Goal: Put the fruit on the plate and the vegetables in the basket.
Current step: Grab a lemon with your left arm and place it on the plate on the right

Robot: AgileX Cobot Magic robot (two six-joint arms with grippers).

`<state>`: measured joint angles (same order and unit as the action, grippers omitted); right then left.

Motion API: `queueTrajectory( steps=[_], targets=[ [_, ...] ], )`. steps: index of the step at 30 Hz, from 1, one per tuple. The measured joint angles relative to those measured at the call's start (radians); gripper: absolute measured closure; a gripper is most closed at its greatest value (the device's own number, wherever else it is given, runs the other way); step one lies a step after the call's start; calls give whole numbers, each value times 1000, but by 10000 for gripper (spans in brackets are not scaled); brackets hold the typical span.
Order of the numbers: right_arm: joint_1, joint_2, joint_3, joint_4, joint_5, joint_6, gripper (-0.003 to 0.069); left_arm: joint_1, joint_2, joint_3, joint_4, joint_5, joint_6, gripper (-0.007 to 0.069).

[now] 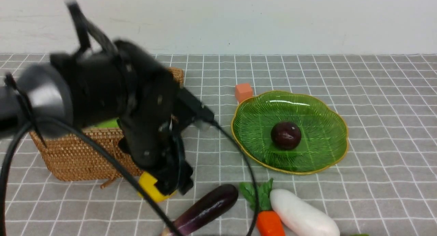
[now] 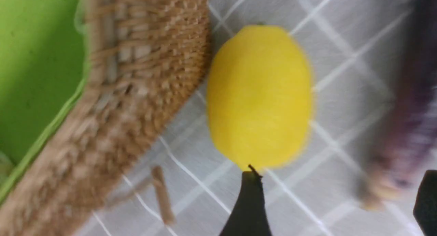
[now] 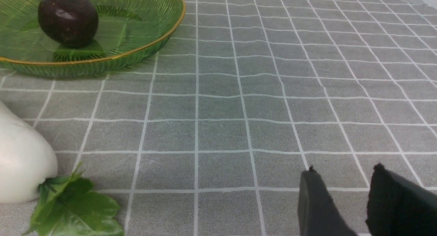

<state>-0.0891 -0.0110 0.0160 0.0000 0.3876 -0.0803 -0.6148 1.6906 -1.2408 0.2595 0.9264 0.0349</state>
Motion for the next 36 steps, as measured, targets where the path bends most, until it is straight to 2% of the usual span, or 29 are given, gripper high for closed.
queueTrajectory(
  steps=[3,8,21,27,36],
  targets=[
    [0,0,0,0,0,0,419,0,2,61,91,-128,-55,41],
    [0,0,0,0,0,0,419,0,23,69,130,-209,-107,41],
    [0,0,0,0,0,0,419,0,143,65,164,-203,-134,41],
    [0,0,0,0,0,0,419,0,143,64,167,-195,-135,78],
    [0,0,0,0,0,0,419,0,-10,71,97,-132,-135,78]
  ],
)
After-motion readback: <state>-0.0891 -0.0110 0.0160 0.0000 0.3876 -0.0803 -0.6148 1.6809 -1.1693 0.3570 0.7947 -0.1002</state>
